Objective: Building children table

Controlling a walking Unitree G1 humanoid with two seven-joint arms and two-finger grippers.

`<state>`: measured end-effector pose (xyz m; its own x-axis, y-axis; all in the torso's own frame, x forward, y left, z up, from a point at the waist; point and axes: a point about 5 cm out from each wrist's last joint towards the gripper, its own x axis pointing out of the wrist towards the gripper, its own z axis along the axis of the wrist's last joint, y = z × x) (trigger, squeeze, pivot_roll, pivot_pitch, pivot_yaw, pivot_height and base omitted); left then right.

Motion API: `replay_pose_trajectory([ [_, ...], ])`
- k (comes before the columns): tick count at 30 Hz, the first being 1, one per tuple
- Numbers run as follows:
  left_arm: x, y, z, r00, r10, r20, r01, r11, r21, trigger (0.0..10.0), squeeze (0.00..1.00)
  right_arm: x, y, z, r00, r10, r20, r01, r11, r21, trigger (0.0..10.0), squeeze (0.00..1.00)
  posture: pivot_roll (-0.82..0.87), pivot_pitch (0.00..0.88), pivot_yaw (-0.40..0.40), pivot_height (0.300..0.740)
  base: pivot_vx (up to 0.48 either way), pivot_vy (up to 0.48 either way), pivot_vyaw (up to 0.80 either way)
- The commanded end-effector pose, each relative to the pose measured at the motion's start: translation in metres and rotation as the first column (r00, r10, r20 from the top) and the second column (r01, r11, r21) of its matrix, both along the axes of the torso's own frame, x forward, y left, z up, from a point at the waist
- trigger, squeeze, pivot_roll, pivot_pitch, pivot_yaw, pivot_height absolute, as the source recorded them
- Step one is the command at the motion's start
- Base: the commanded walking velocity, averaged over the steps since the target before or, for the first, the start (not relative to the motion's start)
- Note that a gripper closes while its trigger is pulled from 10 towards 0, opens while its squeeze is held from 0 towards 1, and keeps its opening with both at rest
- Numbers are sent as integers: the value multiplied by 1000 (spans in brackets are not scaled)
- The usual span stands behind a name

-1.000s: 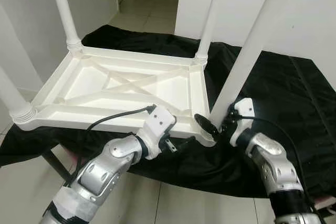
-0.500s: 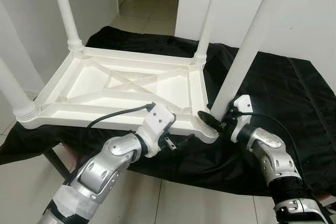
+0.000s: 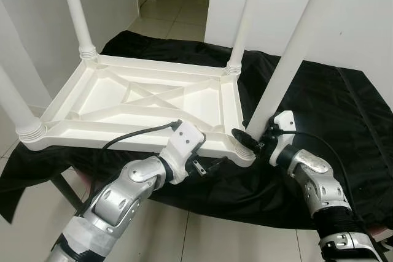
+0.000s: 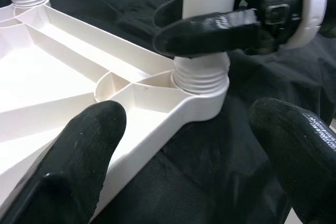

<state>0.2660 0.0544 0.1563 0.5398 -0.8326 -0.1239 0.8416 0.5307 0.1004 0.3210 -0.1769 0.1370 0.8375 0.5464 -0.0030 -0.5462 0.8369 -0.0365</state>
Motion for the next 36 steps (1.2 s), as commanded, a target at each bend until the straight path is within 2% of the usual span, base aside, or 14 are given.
replay_pose_trajectory([
  [1,-2,-4,-1,997,-81,0,81,997,11,10000,0,0,-7,-4,996,-84,-27,84,996,-8,10000,0,-11,0,-70,740,0,0,0],
  [9,-2,-3,-1,996,-85,0,85,996,15,10000,0,-6,7,-7,979,-194,-64,197,980,30,10000,0,-10,0,-67,740,0,0,0],
  [13,-2,-3,-2,996,-87,1,87,996,17,10000,0,-10,14,-7,954,-289,-86,295,952,77,10000,0,-10,0,-67,740,0,0,0],
  [16,-3,-3,-2,996,-90,0,90,996,16,10000,0,-13,20,-5,932,-352,-93,361,926,111,10000,0,-13,0,-65,740,0,0,0],
  [17,-4,-4,-2,996,-94,-1,94,996,14,10000,0,-16,25,-4,907,-410,-98,420,897,135,10000,0,-15,0,-66,740,0,0,0],
  [19,-4,-4,-2,996,-94,-1,94,996,14,10000,0,-16,25,-4,907,-410,-98,420,897,135,10000,0,-15,0,-66,740,0,0,0],
  [20,-5,-5,-2,995,-97,-2,97,995,12,10000,0,-19,31,-3,880,-465,-95,474,868,147,10000,0,-18,0,-67,740,0,0,0],
  [24,-5,-5,-2,995,-96,-5,96,995,8,10000,0,-26,46,-4,829,-547,-115,559,812,170,10000,0,-21,0,-68,740,0,0,0],
  [26,-5,-5,-2,995,-96,-5,96,995,8,10000,0,-26,46,-4,829,-547,-115,559,812,170,10000,0,-21,0,-68,740,0,0,0],
  [27,-3,-4,-2,996,-90,-4,90,996,9,10000,0,-28,57,-3,832,-540,-127,555,811,185,10000,0,-27,0,-69,740,0,0,0],
  [29,-1,-2,-2,996,-86,-2,86,996,10,10000,0,-30,62,-1,836,-535,-122,549,813,194,10000,0,-29,0,-69,740,0,0,0],
  [33,1,-1,-2,996,-84,1,84,996,13,10000,0,-32,63,2,842,-527,-112,539,819,197,10000,0,-28,0,-72,740,0,0,0],
  [34,0,-1,-2,996,-85,1,85,996,12,10000,0,-33,60,3,842,-528,-109,539,817,203,10000,1000,-27,0,-73,740,0,0,0],
  [36,0,-1,-2,996,-85,1,85,996,12,10000,0,-33,60,3,842,-528,-109,539,817,203,10000,1000,-27,0,-73,740,0,0,0],
])
